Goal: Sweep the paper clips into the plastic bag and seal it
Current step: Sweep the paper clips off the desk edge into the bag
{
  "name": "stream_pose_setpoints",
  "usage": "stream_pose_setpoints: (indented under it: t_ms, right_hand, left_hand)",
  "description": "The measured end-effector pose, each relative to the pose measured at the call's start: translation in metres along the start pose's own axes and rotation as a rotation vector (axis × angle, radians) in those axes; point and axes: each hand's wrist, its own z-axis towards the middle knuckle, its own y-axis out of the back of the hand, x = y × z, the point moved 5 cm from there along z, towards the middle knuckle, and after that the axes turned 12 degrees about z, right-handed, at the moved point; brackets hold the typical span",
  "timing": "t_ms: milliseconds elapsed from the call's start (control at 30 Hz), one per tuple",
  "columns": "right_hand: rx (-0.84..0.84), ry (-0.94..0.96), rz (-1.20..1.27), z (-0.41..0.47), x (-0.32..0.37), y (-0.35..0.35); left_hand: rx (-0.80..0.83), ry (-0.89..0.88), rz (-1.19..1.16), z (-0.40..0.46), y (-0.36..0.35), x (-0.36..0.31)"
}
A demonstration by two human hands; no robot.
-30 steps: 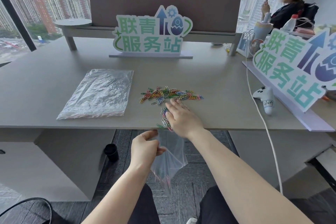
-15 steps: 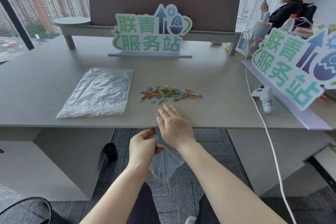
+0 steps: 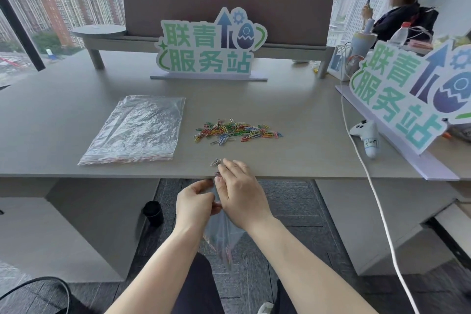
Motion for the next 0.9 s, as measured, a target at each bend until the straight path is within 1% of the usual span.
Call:
stream_pose_setpoints:
  t_ms: [100, 200, 267, 333, 400, 467, 533, 633, 700, 900]
  right_hand:
    - [-0.011, 0.006, 0.007, -0.007, 0.004, -0.001]
    - [-0.069, 0.05, 0.025, -0.014, 0.01, 0.001]
    - [-0.14, 0.069, 0.091, -0.015, 0.01, 0.006]
    - [-0.183, 0.019, 0.176, -0.008, 0.003, 0.013]
    - [-0.131, -0.054, 0.218, 0.005, -0.006, 0.017]
    - [0.019, -0.098, 0.216, 0.019, -0.014, 0.015]
    - [0.172, -0.083, 0.18, 0.03, -0.017, 0.01]
    - [0.296, -0.015, 0.084, 0.036, -0.015, 0.005]
    - [0.297, 0.016, 0.058, 0.033, -0.013, 0.004]
    - [0.162, 0.091, 0.102, 0.013, -0.009, 0.007]
  left_hand:
    - [0.017, 0.009, -0.033, 0.002, 0.0, 0.003]
    - [0.009, 0.02, -0.038, 0.002, 0.001, 0.004]
    - [0.004, 0.012, -0.016, 0.001, 0.002, 0.002]
    - [-0.009, 0.001, 0.002, -0.001, 0.003, 0.001]
    - [-0.017, 0.003, 0.004, -0.003, 0.005, 0.0]
    - [-0.016, 0.002, 0.007, -0.003, 0.005, 0.0]
    - [-0.016, 0.003, 0.009, -0.003, 0.006, 0.0]
    - [-0.016, 0.009, 0.008, -0.004, 0.007, -0.001]
    - [-0.014, 0.012, 0.006, -0.004, 0.007, -0.001]
    - [-0.018, 0.01, 0.001, -0.005, 0.007, -0.002]
